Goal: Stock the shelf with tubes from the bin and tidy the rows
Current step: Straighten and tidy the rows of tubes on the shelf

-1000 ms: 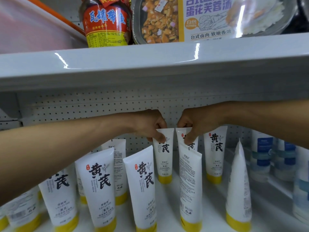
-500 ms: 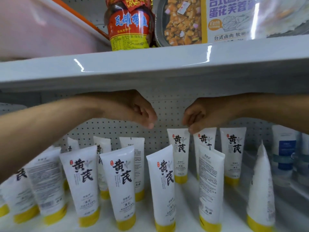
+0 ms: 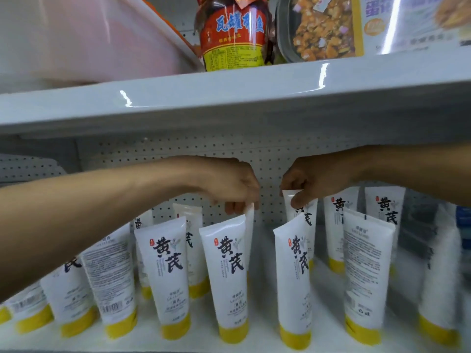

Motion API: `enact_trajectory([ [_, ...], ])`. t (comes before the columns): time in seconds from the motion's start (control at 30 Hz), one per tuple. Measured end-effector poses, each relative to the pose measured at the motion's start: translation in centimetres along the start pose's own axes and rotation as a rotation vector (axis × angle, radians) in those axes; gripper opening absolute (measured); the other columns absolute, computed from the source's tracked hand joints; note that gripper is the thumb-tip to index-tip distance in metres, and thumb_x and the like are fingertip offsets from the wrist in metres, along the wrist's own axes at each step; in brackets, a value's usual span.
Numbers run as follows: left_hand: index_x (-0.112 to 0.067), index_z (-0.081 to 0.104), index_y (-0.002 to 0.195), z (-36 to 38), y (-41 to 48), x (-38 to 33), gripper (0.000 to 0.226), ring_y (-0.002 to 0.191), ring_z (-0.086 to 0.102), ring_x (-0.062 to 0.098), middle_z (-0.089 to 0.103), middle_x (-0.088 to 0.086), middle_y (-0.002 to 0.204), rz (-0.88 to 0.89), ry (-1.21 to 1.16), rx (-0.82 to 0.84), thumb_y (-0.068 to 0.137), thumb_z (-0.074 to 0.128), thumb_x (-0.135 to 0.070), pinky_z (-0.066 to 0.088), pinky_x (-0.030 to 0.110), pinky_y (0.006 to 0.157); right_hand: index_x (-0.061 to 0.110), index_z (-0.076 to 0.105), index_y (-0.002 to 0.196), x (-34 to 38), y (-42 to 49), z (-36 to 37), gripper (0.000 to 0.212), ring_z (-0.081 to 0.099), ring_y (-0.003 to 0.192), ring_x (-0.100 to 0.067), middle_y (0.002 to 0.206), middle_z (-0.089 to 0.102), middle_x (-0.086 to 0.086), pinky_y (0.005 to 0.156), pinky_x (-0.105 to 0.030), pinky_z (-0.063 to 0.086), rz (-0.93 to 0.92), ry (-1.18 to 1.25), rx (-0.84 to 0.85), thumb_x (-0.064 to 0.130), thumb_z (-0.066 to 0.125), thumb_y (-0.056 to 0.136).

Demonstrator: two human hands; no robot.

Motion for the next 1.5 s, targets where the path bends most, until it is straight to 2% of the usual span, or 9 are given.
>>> enact_trajectory([
  [0.1, -0.031, 0.069, 0.074, 0.1, 0.4, 0.1, 0.019, 0.068, 0.060, -0.002, 0.068, -0.020, 0.075, 0.086, 0.029, -0.059, 0.089, 0.064, -0.041, 0.048, 0.013, 0.062, 0.012, 0.067, 0.106, 0.0, 0.1, 0.4, 0.022, 0.068, 0.091, -0.011, 0.101, 0.072, 0.003, 0.088, -0.032, 0.055, 0.011, -0.011, 0.016, 0.024, 0.067, 0.087],
  [0.2, -0.022, 0.062, 0.098, 0.6, 1.0, 0.8, 0.023, 0.089, 0.058, 0.012, 0.065, -0.005, 0.099, 0.117, 0.188, -0.112, 0.082, 0.075, -0.032, 0.047, 0.025, 0.073, 0.017, 0.070, 0.094, -0.2, 0.2, 0.7, 0.012, 0.065, 0.075, -0.001, 0.090, 0.072, 0.007, 0.074, -0.022, 0.054, 0.013, 0.002, 0.026, 0.025, 0.068, 0.087],
  [0.3, -0.026, 0.050, 0.113, 0.6, 1.8, 1.7, 0.044, 0.082, 0.059, 0.011, 0.063, -0.002, 0.101, 0.065, 0.081, -0.122, 0.079, 0.078, -0.026, 0.049, 0.022, 0.064, 0.022, 0.071, 0.089, -0.6, 0.6, 0.9, 0.008, 0.063, 0.067, 0.002, 0.083, 0.072, 0.010, 0.069, -0.020, 0.053, 0.012, -0.005, 0.032, 0.028, 0.070, 0.084],
  [0.43, -0.023, 0.069, 0.105, 0.4, 2.8, 2.5, 0.025, 0.091, 0.068, 0.011, 0.071, -0.006, 0.101, 0.034, -0.007, -0.101, 0.081, 0.076, -0.022, 0.059, 0.028, 0.080, 0.018, 0.073, 0.097, -1.0, 0.8, 0.8, 0.017, 0.067, 0.075, -0.003, 0.090, 0.074, 0.008, 0.076, -0.025, 0.055, 0.020, -0.010, 0.047, 0.029, 0.070, 0.085],
  [0.63, -0.012, 0.072, 0.104, 0.4, 4.0, 2.8, 0.022, 0.085, 0.070, 0.008, 0.074, -0.002, 0.098, 0.026, -0.283, -0.188, 0.082, 0.075, -0.015, 0.059, 0.022, 0.072, 0.023, 0.070, 0.083, -0.9, 1.0, 0.7, 0.004, 0.058, 0.057, 0.007, 0.075, 0.069, 0.012, 0.055, -0.009, 0.043, -0.042, 0.035, 0.057, 0.026, 0.069, 0.086],
  [0.8, -0.014, 0.071, 0.105, 1.2, 4.6, 2.5, 0.021, 0.088, 0.069, 0.006, 0.073, -0.002, 0.101, 0.040, -0.253, -0.192, 0.084, 0.073, -0.015, 0.059, 0.020, 0.072, 0.014, 0.073, 0.092, -0.9, 1.3, 0.8, 0.014, 0.062, 0.066, 0.002, 0.084, 0.074, 0.005, 0.066, -0.016, 0.049, -0.084, 0.068, 0.070, 0.026, 0.070, 0.085],
  [0.93, -0.015, 0.070, 0.103, 1.2, 4.7, 2.6, 0.019, 0.089, 0.069, 0.007, 0.073, -0.002, 0.103, 0.031, -0.243, -0.179, 0.084, 0.073, -0.016, 0.059, 0.022, 0.074, 0.020, 0.070, 0.088, -0.9, 1.3, 1.0, 0.005, 0.059, 0.058, 0.008, 0.075, 0.069, 0.013, 0.055, -0.007, 0.042, -0.091, 0.083, 0.076, 0.025, 0.069, 0.087],
  [1.27, -0.012, 0.072, 0.100, 1.5, 4.6, 2.1, 0.018, 0.083, 0.069, 0.003, 0.074, 0.000, 0.099, 0.066, -0.295, -0.149, 0.083, 0.075, -0.014, 0.057, 0.017, 0.068, 0.012, 0.073, 0.090, -1.1, 1.3, 1.1, 0.015, 0.060, 0.063, 0.000, 0.078, 0.071, 0.009, 0.065, -0.020, 0.048, -0.092, 0.110, 0.070, 0.025, 0.070, 0.086],
  [1.5, -0.010, 0.071, 0.104, 1.5, 4.6, 1.8, 0.021, 0.081, 0.067, 0.001, 0.073, -0.001, 0.098, 0.066, -0.294, -0.151, 0.084, 0.074, -0.014, 0.055, 0.013, 0.065, 0.023, 0.069, 0.081, -0.9, 1.2, 1.0, 0.005, 0.062, 0.065, 0.001, 0.074, 0.070, 0.013, 0.067, -0.020, 0.049, -0.105, 0.130, 0.079, 0.023, 0.071, 0.085],
])
Point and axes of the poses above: each hand's wrist, its own y-axis towards the middle knuckle, its own z-axis out of the palm, x = y × z, the point moved 5 cm from there along y, towards the middle knuckle
